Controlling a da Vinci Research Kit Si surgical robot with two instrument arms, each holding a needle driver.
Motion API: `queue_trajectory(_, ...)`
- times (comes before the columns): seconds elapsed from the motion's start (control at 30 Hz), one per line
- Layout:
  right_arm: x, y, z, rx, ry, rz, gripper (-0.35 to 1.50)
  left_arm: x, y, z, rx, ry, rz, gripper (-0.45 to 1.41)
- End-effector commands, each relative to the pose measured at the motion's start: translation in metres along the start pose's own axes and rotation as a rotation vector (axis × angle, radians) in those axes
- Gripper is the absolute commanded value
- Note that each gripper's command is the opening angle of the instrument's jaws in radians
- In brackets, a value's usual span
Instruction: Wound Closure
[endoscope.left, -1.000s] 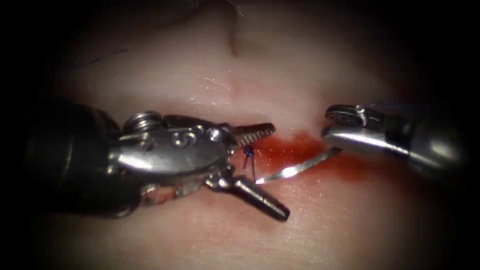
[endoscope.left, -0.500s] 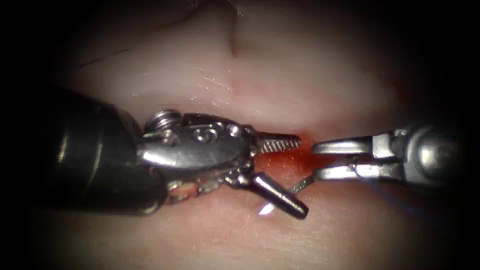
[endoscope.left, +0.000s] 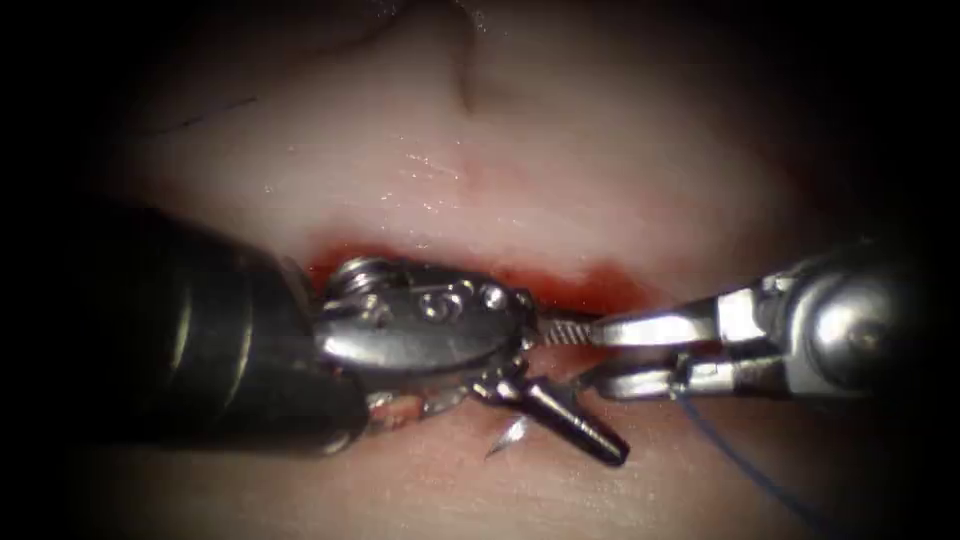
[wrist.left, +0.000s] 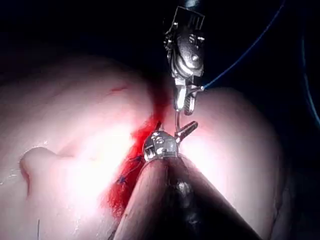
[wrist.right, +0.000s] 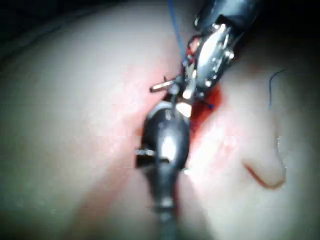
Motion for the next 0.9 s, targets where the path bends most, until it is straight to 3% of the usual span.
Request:
queue_trajectory(0.03,-0.0001,-0.0008,0.0009,0.015,0.009,-0.001,-0.35,-0.0005,-0.0001,0.0006,-0.004,-0.003,-0.001,0.73)
queue_trajectory(0.27,0.0004,-0.0016,0.0014,0.06,0.013,-0.023,-0.35,-0.0006,0.0,0.0005,-0.008,-0.005,0.003,0.47)
queue_trajectory(0.57,0.0004,-0.0016,0.0017,0.054,0.009,-0.029,-0.35,-0.0011,0.001,0.0007,-0.02,-0.024,0.008,-0.44)
queue_trajectory(0.83,0.0008,-0.0018,0.0021,0.022,-0.02,0.007,-0.35,-0.0008,0.0008,0.0005,-0.02,-0.03,0.015,-0.45)
queue_trajectory(0.87,0.0009,-0.0018,0.0021,0.002,-0.039,0.031,0.07,-0.0007,0.0007,0.0003,-0.011,-0.026,0.015,-0.45)
queue_trajectory(0.9,0.0009,-0.0018,0.0021,-0.023,-0.046,0.055,0.32,-0.0006,0.0006,0.0001,-0.003,-0.023,0.015,-0.45)
